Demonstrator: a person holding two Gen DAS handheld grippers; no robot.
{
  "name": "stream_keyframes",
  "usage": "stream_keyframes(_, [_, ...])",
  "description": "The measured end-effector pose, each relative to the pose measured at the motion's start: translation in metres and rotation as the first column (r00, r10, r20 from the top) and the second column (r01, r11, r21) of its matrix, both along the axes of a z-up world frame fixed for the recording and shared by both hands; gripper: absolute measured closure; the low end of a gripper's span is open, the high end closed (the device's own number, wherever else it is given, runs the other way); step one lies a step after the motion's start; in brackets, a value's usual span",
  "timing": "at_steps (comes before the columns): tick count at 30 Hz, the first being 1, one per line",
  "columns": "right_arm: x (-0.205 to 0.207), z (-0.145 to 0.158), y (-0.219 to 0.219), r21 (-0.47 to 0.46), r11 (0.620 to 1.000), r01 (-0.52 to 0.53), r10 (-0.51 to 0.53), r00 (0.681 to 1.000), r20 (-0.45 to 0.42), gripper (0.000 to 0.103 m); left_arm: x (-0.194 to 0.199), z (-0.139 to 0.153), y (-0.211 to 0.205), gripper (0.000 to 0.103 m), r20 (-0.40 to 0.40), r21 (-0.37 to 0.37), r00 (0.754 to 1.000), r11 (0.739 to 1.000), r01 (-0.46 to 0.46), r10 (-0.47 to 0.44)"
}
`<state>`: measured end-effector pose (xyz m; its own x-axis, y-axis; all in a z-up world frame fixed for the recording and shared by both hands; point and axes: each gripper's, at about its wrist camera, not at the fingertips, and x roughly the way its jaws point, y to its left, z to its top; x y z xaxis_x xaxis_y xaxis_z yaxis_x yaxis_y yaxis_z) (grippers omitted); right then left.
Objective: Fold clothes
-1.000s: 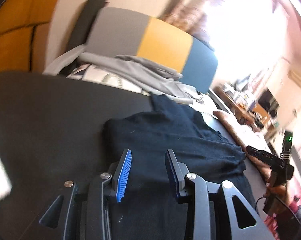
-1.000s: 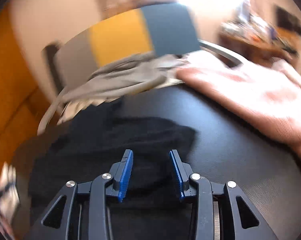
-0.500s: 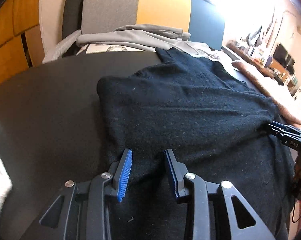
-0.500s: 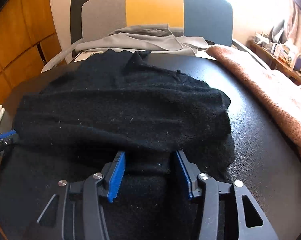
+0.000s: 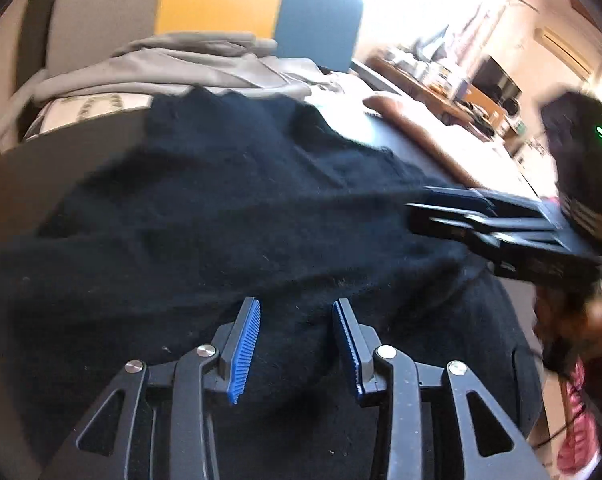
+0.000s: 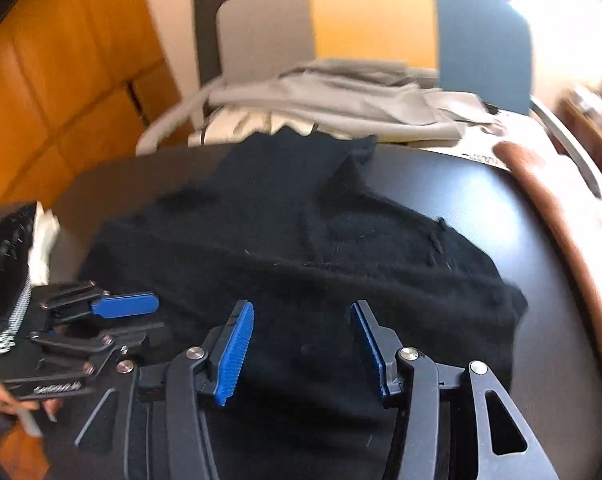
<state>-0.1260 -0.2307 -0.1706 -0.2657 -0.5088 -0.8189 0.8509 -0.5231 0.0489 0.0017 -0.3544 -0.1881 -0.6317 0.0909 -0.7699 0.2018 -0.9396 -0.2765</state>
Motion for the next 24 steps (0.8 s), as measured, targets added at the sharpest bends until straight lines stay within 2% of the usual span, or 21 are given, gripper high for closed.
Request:
stream_keyframes(2, [-0.008, -0.011, -0.013, 0.059, 0.998, -0.035, 0.036, 0.999, -0.012, 0.051, 0.004, -0.001, 0.003, 0.065, -0.006, -0.013, 1.0, 0.999, 0.031, -0.031])
stream_keyframes(3, [-0.011, -0.016, -0.013, 0.066, 0.997, -0.03, 0.033, 0.999, -0.032, 0.048, 0.01, -0.001, 0.005, 0.065, -0.014, -0.015, 0.998, 0.998, 0.062, -0.062])
stream_keyframes(6, [-0.019, -0.019, -0.003, -0.032, 0.999, 0.02, -0.02, 1.0, 0.007, 0.047, 0.022, -0.004, 0.013, 0.065, -0.008, -0.068, 0.992, 0.989, 0.128, -0.129])
stream_keyframes(8, [-0.019, -0.02, 0.004, -0.075, 0.997, 0.035, -0.035, 0.999, 0.003, 0.047, 0.03, -0.006, 0.017, 0.065, 0.001, -0.102, 0.988, 0.983, 0.152, -0.153])
stream_keyframes(14, [-0.017, -0.017, 0.012, -0.108, 0.993, 0.048, -0.047, 0.999, 0.017, 0.047, 0.044, -0.006, 0.027, 0.065, 0.018, -0.17, 0.986, 0.972, 0.165, -0.164])
stream_keyframes(16, [-0.015, -0.009, 0.013, -0.087, 0.995, 0.054, -0.054, 0.999, -0.002, 0.046, 0.043, 0.002, 0.017, 0.065, -0.011, -0.082, 0.992, 0.989, 0.123, -0.125])
stream_keyframes(18, [-0.005, 0.003, 0.014, -0.093, 0.996, 0.011, -0.014, 0.999, -0.036, 0.045, 0.04, 0.011, 0.006, 0.065, -0.062, -0.005, 0.994, 0.996, 0.089, -0.09])
stream_keyframes(20, [0.01, 0.006, 0.015, -0.046, 0.998, -0.041, 0.038, 0.997, -0.067, 0.044, 0.033, 0.016, 0.0, 0.065, -0.082, 0.022, 0.994, 0.997, 0.069, -0.066])
stream_keyframes(24, [0.036, -0.007, 0.025, 0.06, 0.993, -0.105, 0.111, 0.989, -0.096, 0.044, 0.021, 0.018, -0.01, 0.063, -0.075, 0.044, 0.997, 0.999, 0.032, -0.029])
